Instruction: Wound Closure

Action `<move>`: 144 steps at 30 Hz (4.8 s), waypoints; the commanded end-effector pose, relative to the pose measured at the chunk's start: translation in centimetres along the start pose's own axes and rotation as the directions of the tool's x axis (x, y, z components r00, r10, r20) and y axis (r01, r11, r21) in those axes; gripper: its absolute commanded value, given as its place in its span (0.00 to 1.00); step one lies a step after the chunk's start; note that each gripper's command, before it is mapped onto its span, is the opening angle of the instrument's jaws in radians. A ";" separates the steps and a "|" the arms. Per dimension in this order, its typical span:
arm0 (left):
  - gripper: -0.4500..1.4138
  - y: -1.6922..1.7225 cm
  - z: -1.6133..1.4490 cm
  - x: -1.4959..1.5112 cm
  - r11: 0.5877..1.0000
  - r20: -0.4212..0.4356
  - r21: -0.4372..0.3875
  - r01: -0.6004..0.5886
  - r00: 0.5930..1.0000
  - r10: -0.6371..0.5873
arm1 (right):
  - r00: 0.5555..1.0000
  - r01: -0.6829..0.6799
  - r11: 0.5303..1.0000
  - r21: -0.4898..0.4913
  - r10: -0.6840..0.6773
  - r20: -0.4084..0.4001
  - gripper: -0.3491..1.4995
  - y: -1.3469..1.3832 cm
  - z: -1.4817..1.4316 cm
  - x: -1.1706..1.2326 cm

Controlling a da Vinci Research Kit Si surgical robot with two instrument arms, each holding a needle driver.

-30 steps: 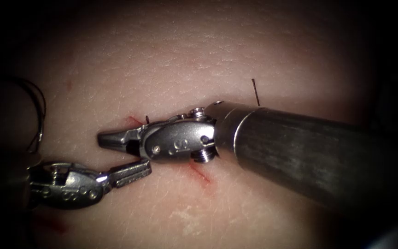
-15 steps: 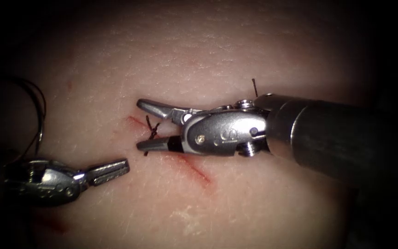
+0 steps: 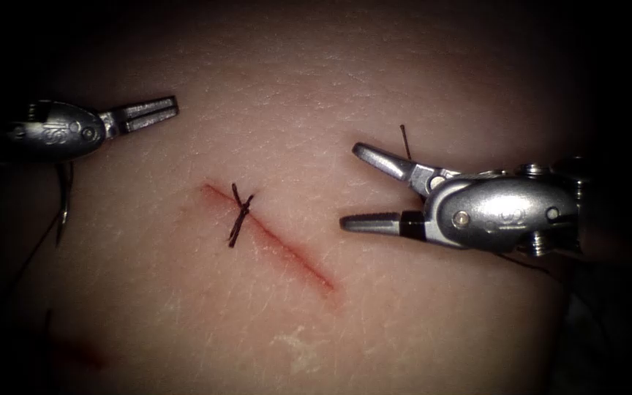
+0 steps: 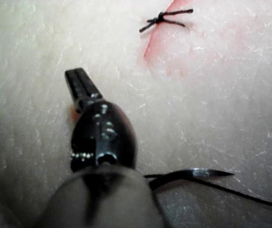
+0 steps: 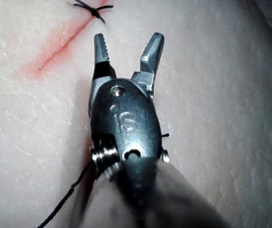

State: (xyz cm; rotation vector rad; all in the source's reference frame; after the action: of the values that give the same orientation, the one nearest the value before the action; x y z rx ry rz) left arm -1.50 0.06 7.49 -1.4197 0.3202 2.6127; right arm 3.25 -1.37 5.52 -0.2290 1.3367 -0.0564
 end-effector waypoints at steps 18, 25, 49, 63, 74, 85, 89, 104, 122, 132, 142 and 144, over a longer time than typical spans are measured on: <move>0.75 -0.12 0.32 -1.14 0.952 0.277 -0.041 0.303 0.919 -0.281 | 1.000 -0.013 1.000 -0.006 0.013 0.004 0.95 -0.26 0.23 -0.13; 0.78 -0.23 0.08 -0.94 0.959 0.307 -0.035 0.280 0.917 -0.256 | 1.000 -0.012 1.000 -0.006 0.013 0.005 0.94 -0.27 0.23 -0.13; 0.61 0.28 -0.90 0.33 0.926 0.033 0.108 0.361 0.930 -0.366 | 0.995 -0.098 0.995 0.014 0.098 0.016 0.91 -0.30 0.21 -0.07; 0.70 1.10 -0.94 0.26 0.828 0.075 0.336 0.449 0.864 -0.498 | 0.992 -0.126 0.992 0.006 0.125 0.026 0.89 -0.32 0.33 -0.07; 0.67 1.24 -0.90 0.12 0.796 0.062 0.361 0.486 0.839 -0.540 | 0.992 -0.123 0.992 0.008 0.122 0.028 0.89 -0.34 0.34 -0.08; 0.67 1.24 -0.80 -0.19 0.805 0.068 0.360 0.472 0.847 -0.527 | 0.992 -0.121 0.993 0.016 0.120 0.032 0.89 -0.36 0.33 -0.06; 0.68 1.23 -0.82 -0.23 0.807 0.073 0.356 0.471 0.847 -0.526 | 0.992 -0.120 0.993 0.019 0.119 0.033 0.89 -0.37 0.33 -0.05; 0.65 1.18 -0.86 -0.38 0.808 0.085 0.366 0.462 0.848 -0.523 | 0.992 -0.119 0.993 0.025 0.118 0.038 0.86 -0.38 0.35 -0.03; 0.00 1.15 -0.72 -0.34 0.824 0.052 0.297 0.483 0.853 -0.519 | 0.992 -0.121 0.992 0.029 0.120 0.039 0.84 -0.36 0.32 -0.01; 0.00 1.33 -0.35 0.42 0.870 0.119 0.370 0.325 0.912 -0.392 | 0.894 -0.439 0.895 -0.082 0.444 0.066 0.81 -0.31 0.26 0.19; 0.00 1.52 0.17 0.82 0.897 0.137 0.392 0.203 0.952 -0.275 | 0.855 -0.506 0.848 -0.160 0.517 0.037 0.82 0.01 0.16 0.55; 0.00 1.57 0.27 0.88 0.905 0.162 0.396 0.155 0.958 -0.235 | 0.854 -0.503 0.846 -0.176 0.518 0.049 0.81 0.03 0.17 0.61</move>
State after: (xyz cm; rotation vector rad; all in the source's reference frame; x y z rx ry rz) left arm -2.54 -1.29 7.00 -0.9830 0.6003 2.3526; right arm 3.47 -1.38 4.90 -0.0038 1.2657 0.5187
